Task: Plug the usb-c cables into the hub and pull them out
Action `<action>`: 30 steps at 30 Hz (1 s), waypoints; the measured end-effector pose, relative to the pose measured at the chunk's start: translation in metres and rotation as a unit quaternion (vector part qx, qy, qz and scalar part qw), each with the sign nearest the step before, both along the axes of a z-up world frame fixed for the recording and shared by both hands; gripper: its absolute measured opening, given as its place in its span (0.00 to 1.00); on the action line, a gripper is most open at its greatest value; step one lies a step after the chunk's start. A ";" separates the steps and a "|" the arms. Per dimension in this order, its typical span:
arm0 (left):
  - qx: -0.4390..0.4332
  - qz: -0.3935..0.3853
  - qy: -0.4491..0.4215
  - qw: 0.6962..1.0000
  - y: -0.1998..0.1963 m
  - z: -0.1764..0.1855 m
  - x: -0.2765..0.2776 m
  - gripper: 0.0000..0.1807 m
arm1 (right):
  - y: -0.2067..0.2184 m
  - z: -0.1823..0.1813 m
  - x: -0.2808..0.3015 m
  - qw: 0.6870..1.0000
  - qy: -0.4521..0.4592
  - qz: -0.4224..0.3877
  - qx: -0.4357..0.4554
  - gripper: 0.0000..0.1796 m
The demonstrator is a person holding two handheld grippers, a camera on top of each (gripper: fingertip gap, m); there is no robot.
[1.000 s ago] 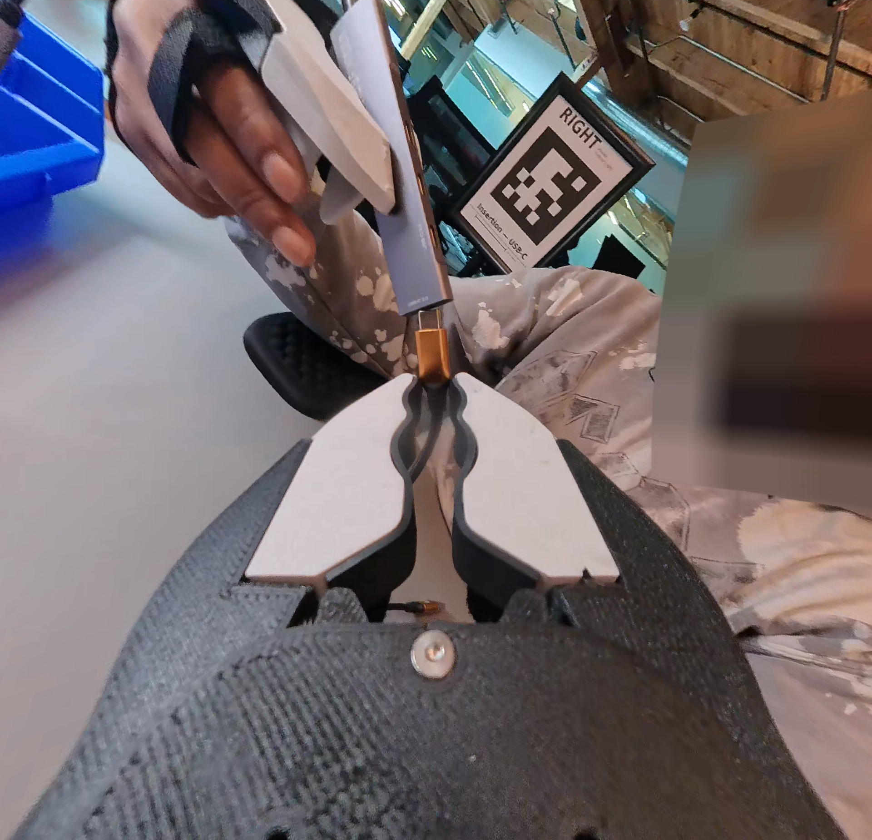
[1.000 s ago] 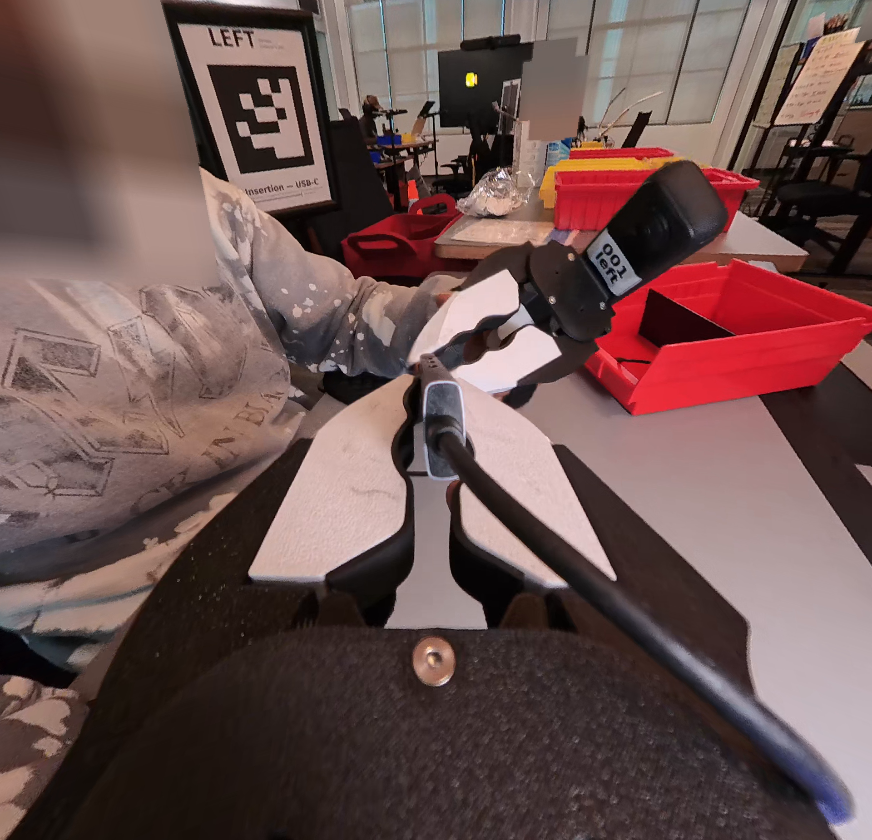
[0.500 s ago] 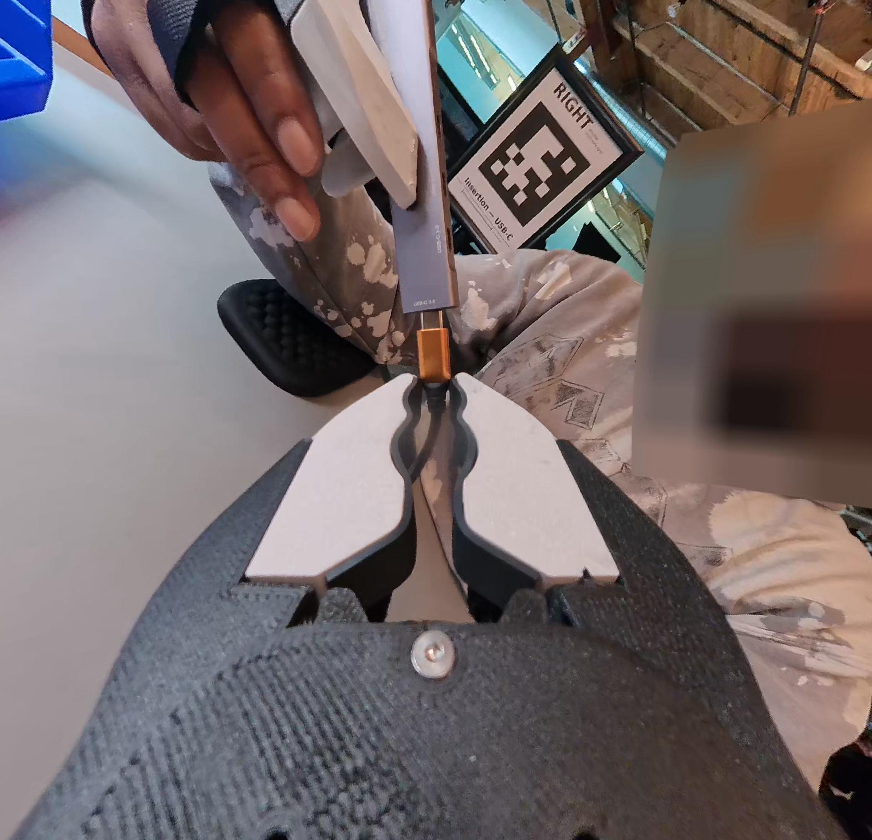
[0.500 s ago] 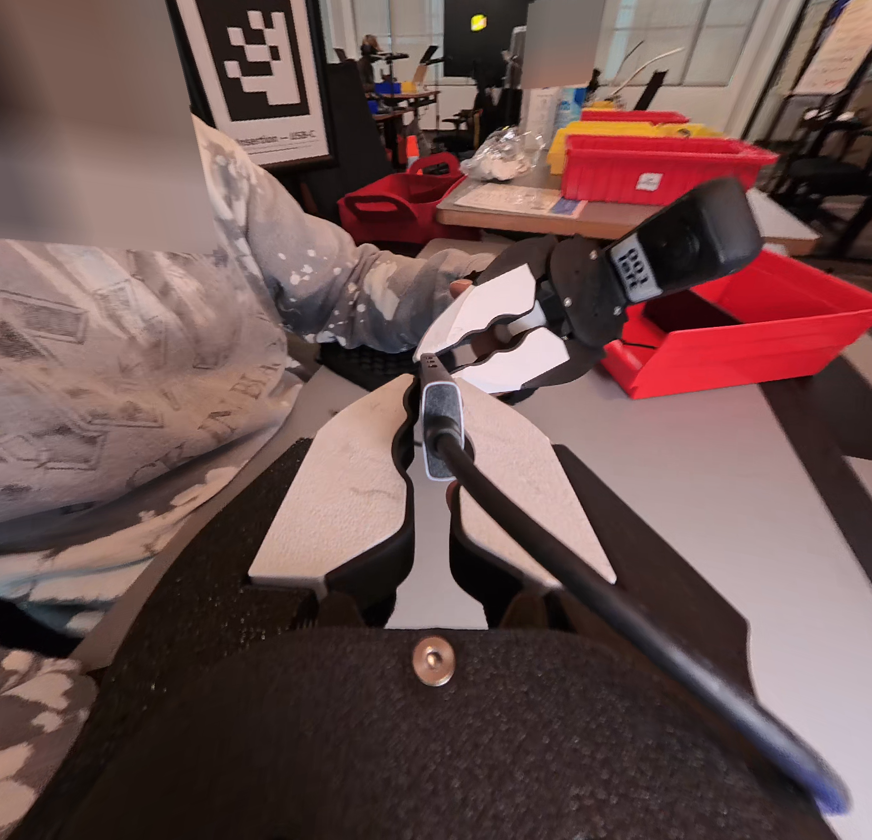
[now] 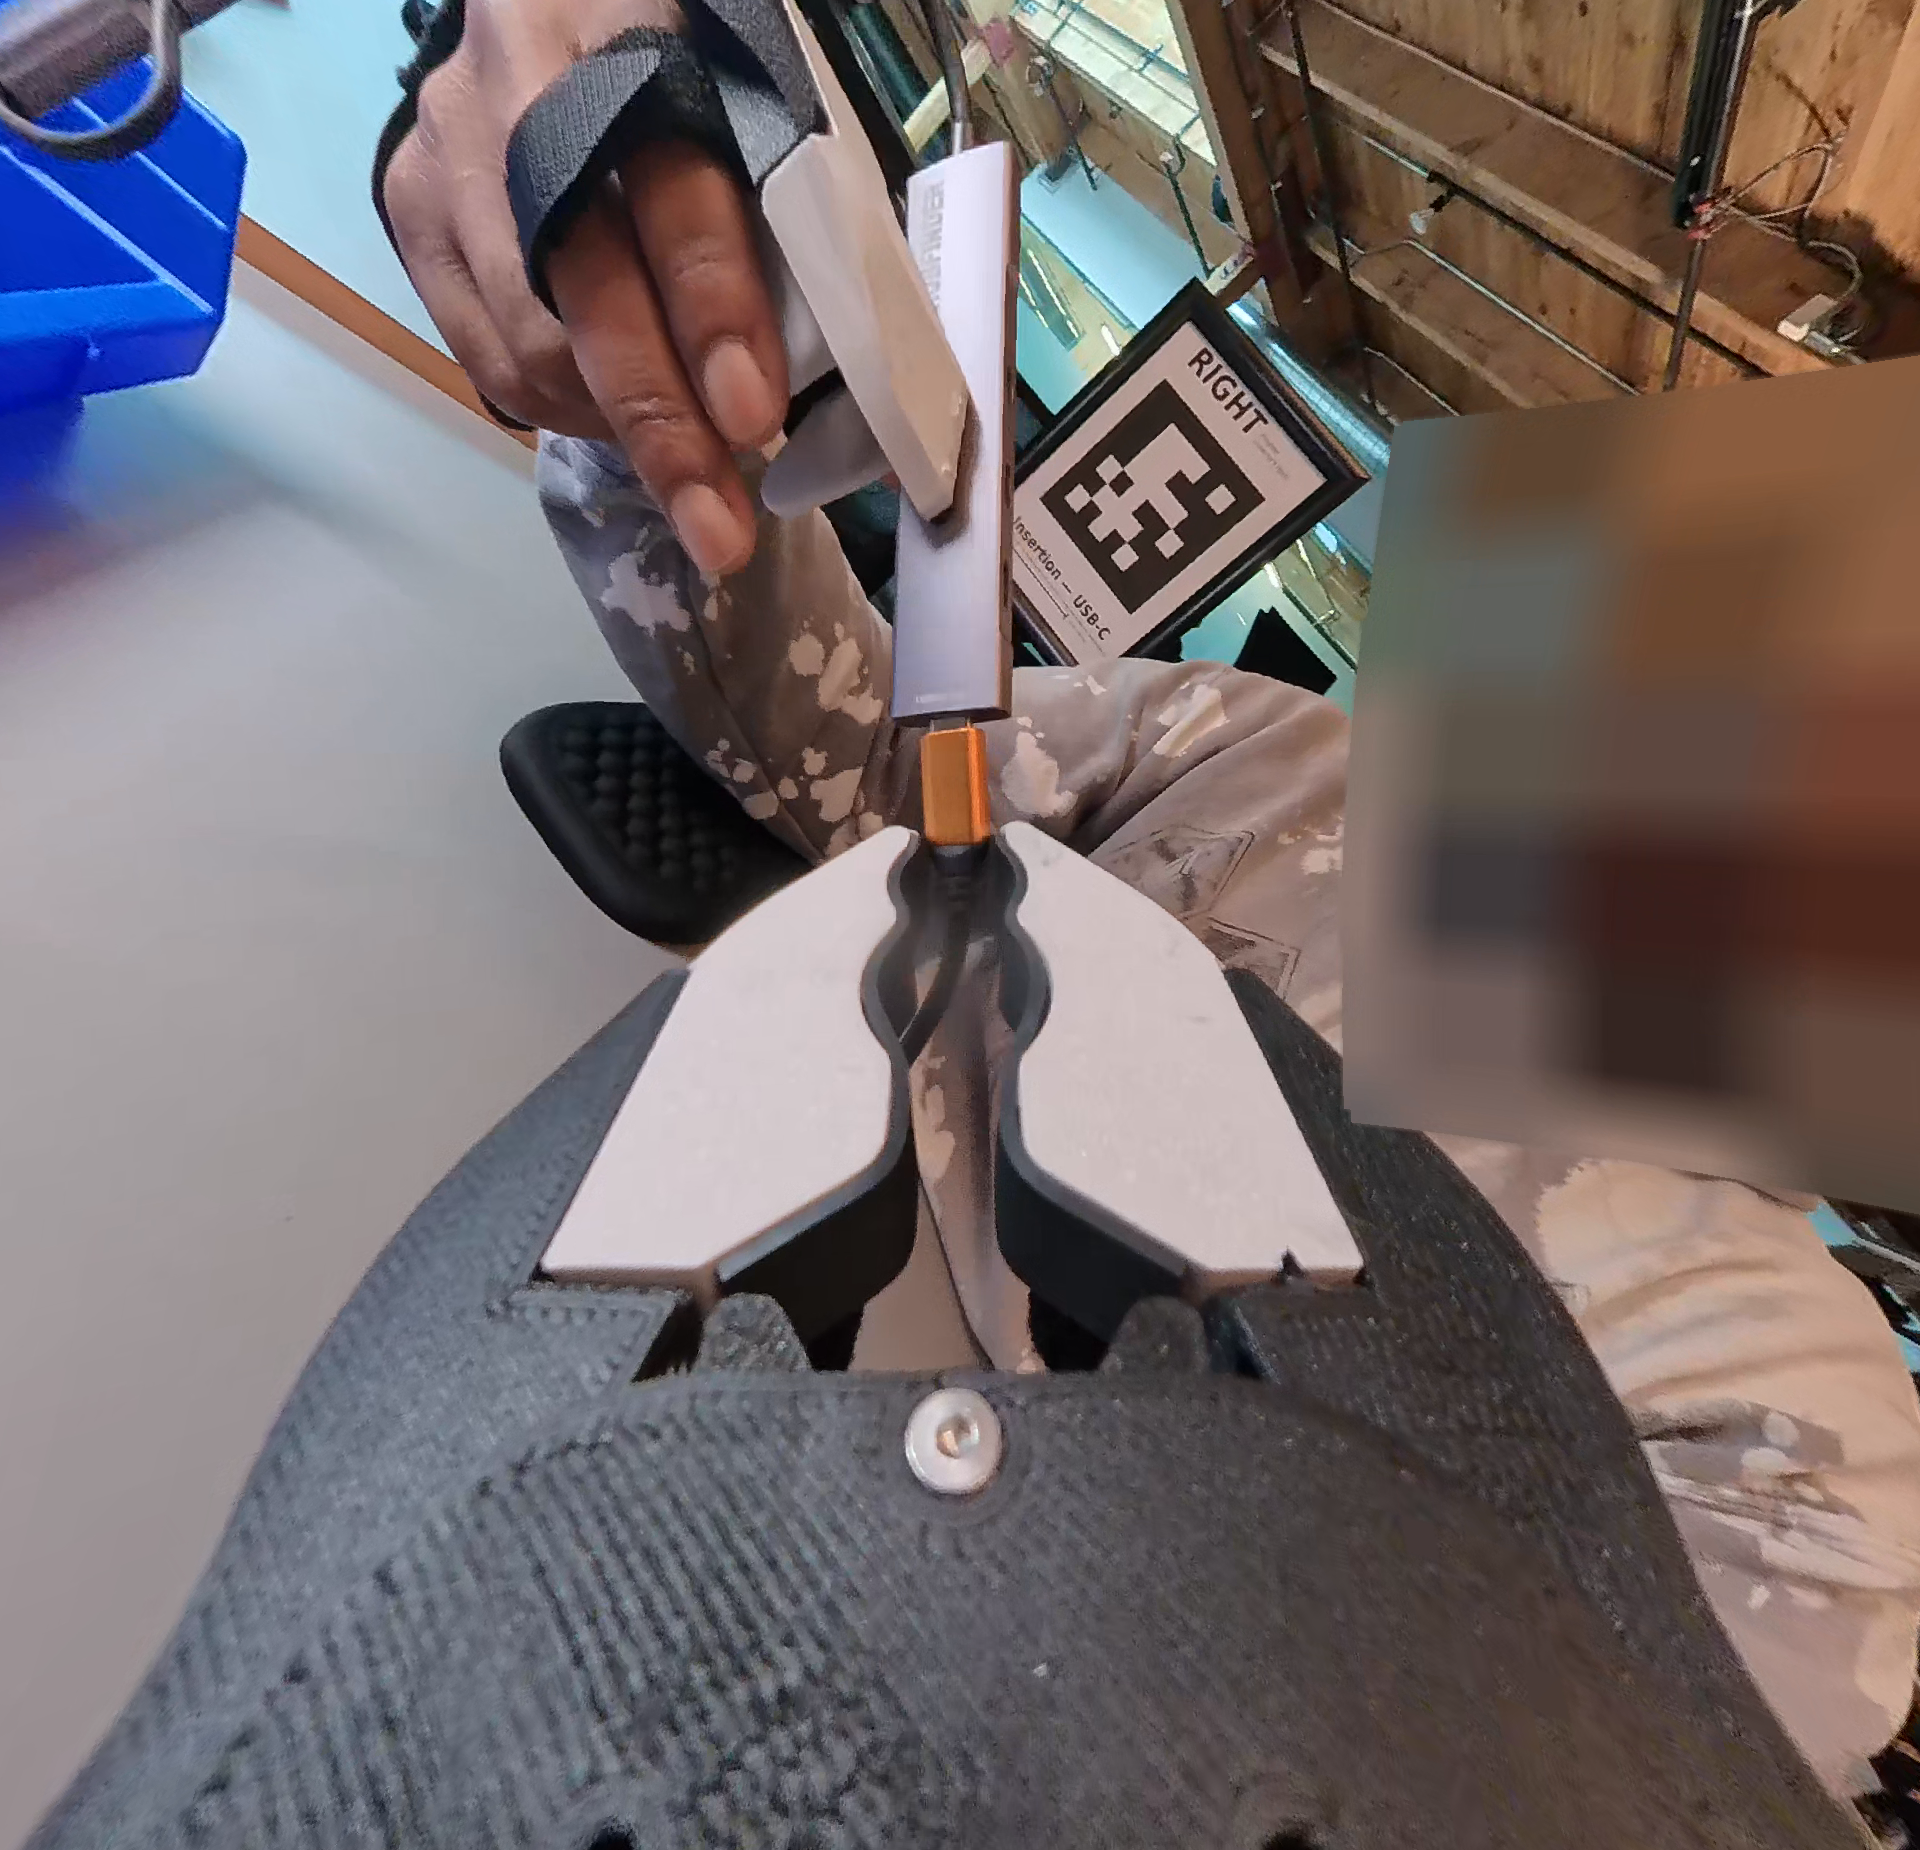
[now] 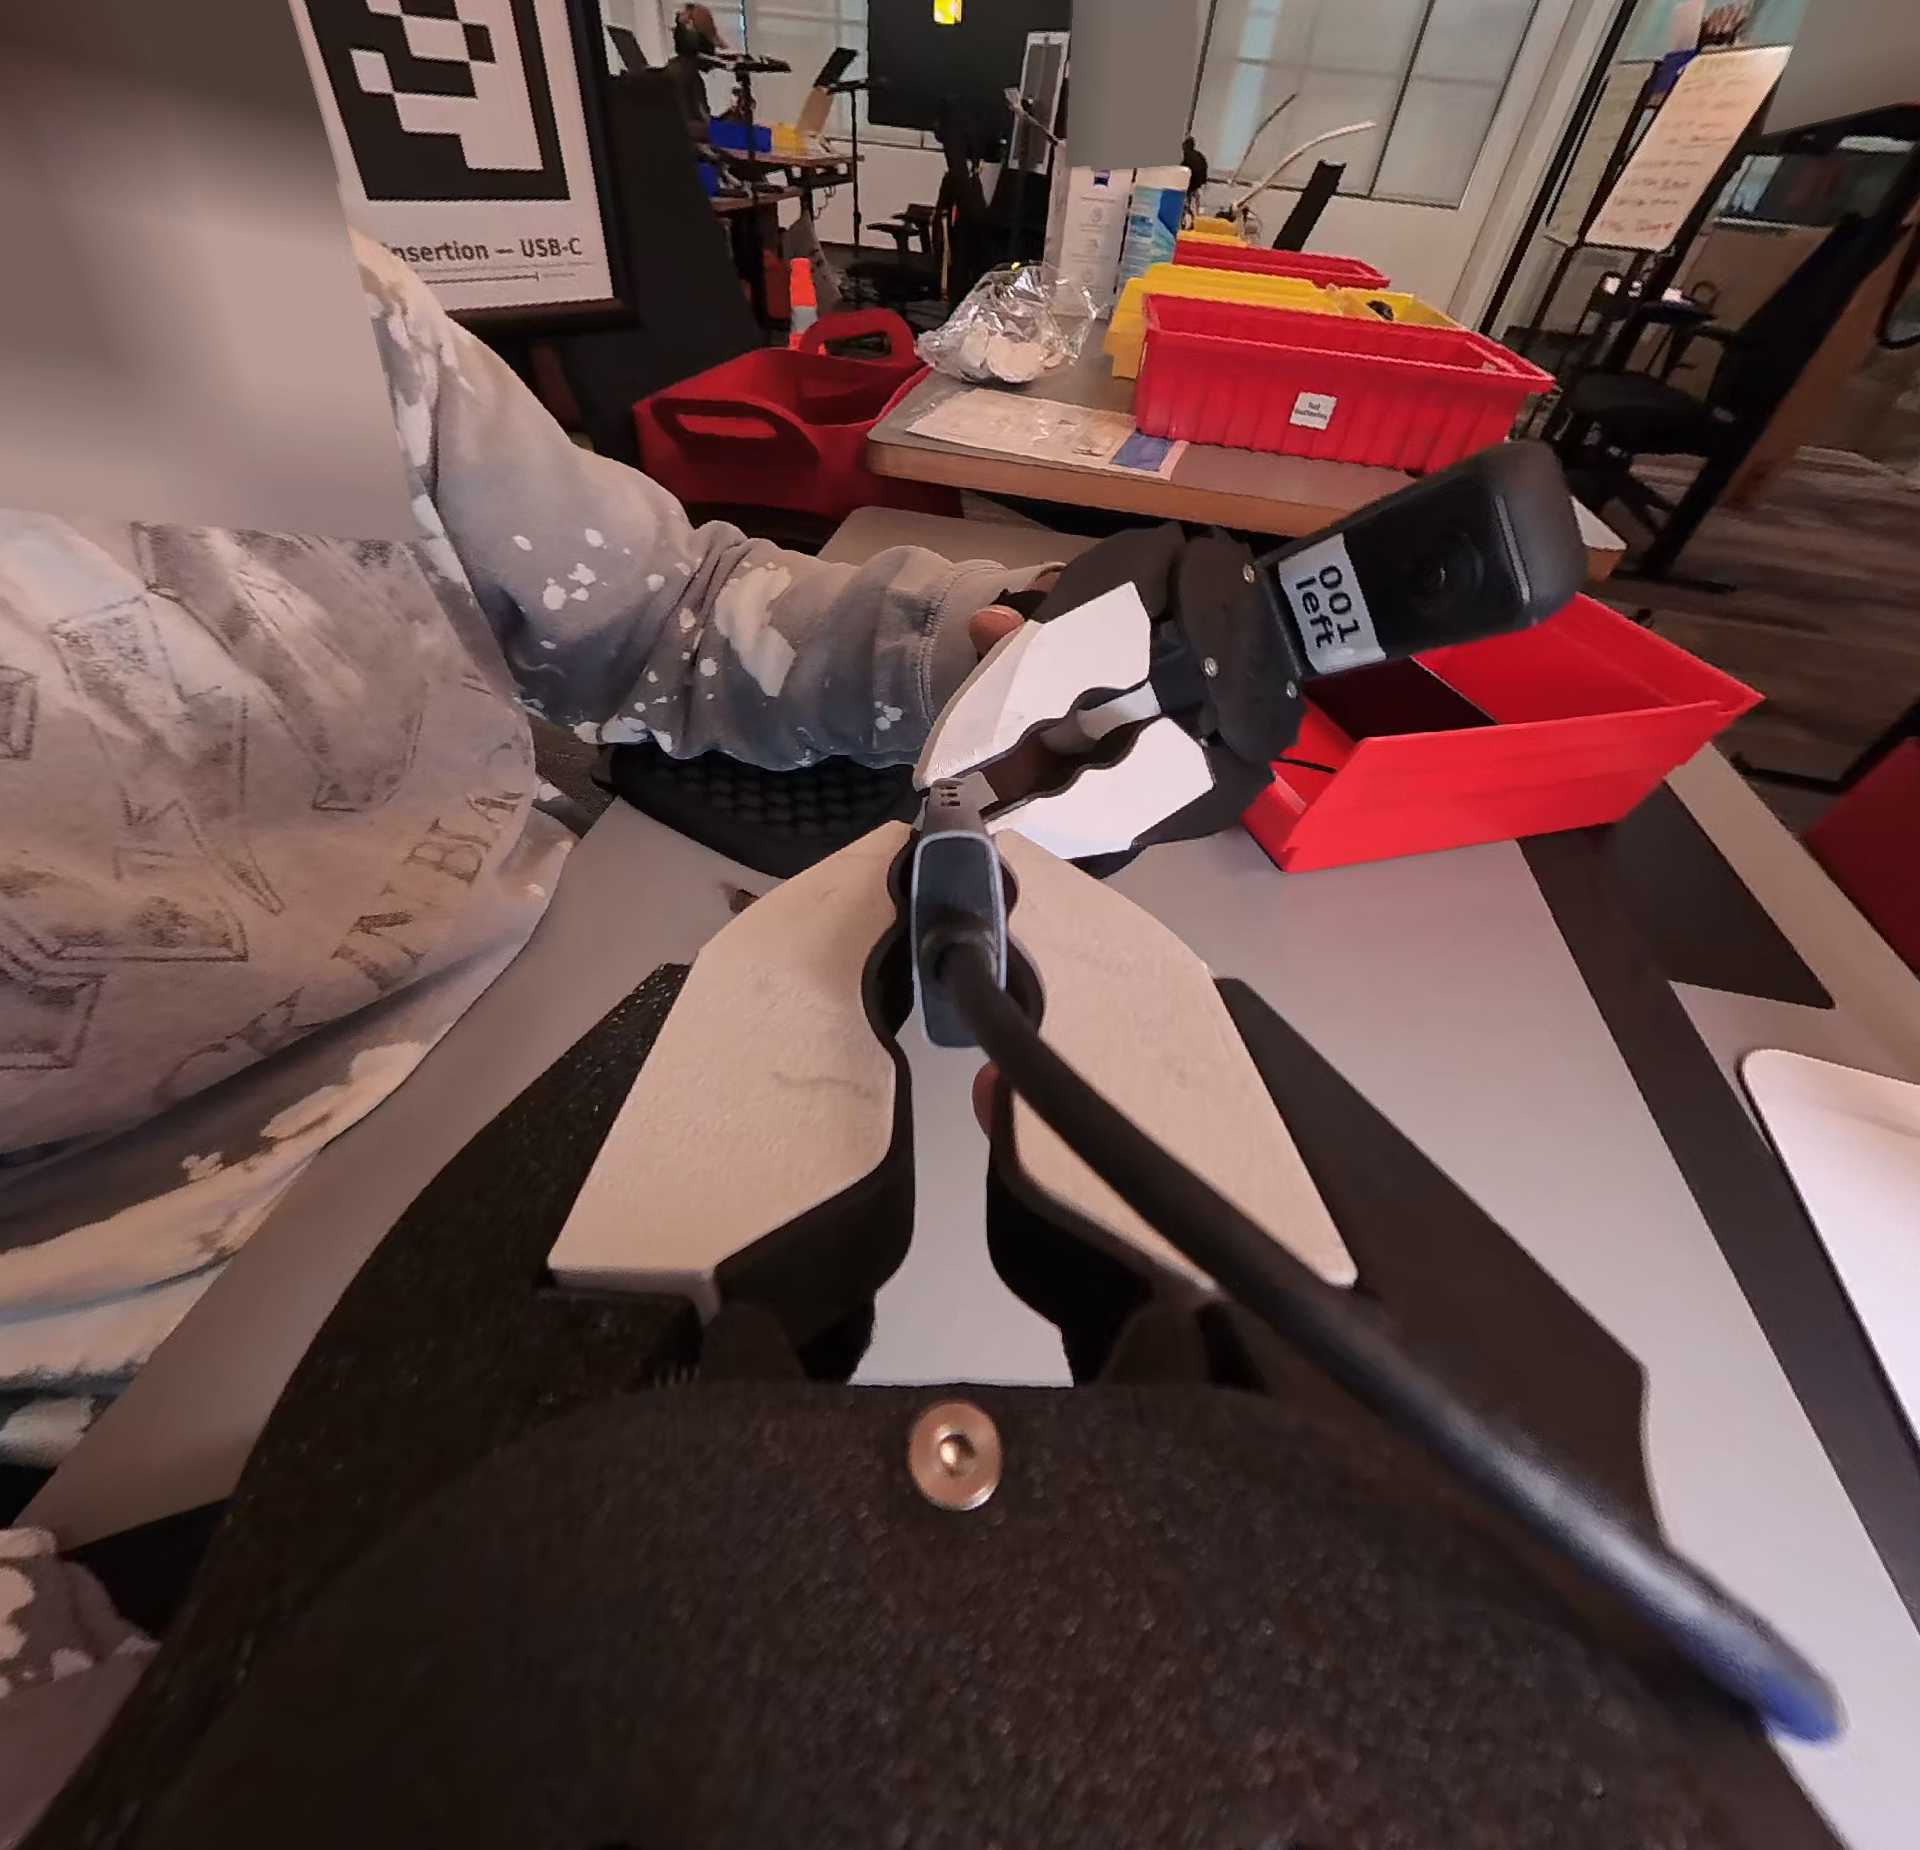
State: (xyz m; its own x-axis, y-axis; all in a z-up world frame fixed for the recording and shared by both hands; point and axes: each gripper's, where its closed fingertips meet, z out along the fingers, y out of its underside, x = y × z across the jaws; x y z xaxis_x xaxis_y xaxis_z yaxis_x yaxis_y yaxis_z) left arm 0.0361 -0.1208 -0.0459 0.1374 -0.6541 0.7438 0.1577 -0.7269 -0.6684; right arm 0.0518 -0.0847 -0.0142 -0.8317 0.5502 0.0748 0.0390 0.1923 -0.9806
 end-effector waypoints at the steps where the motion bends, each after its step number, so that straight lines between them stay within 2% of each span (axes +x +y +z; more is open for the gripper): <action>1: 0.002 0.007 0.004 1.000 0.002 0.000 -0.001 0.06 | 0.001 0.000 -0.001 1.000 -0.001 -0.004 0.002 0.05; 6: 0.077 0.099 0.045 0.991 0.017 0.010 -0.019 0.06 | 0.011 0.008 -0.013 0.999 0.014 -0.040 -0.022 0.05; 8: 0.118 0.138 0.073 0.981 0.020 0.018 -0.027 0.10 | 0.015 0.011 -0.019 0.998 0.021 -0.055 -0.035 0.05; 10: 0.161 0.180 0.122 0.963 0.023 0.022 -0.034 0.12 | 0.020 0.017 -0.023 0.996 0.028 -0.066 -0.059 0.05; 14: 0.236 0.251 0.238 0.908 0.033 0.022 -0.046 0.13 | 0.032 0.029 -0.032 0.988 0.039 -0.102 -0.105 0.05; 18: 0.264 0.294 0.271 0.878 0.040 0.028 -0.049 0.12 | 0.034 0.032 -0.038 0.984 0.034 -0.110 -0.136 0.05; 22: 0.275 0.305 0.269 0.871 0.040 0.033 -0.050 0.05 | 0.029 0.028 -0.043 0.985 0.026 -0.106 -0.136 0.05; 30: 0.226 0.279 0.274 0.892 0.037 0.022 -0.052 0.04 | 0.027 0.018 -0.048 0.986 -0.005 -0.114 -0.123 0.05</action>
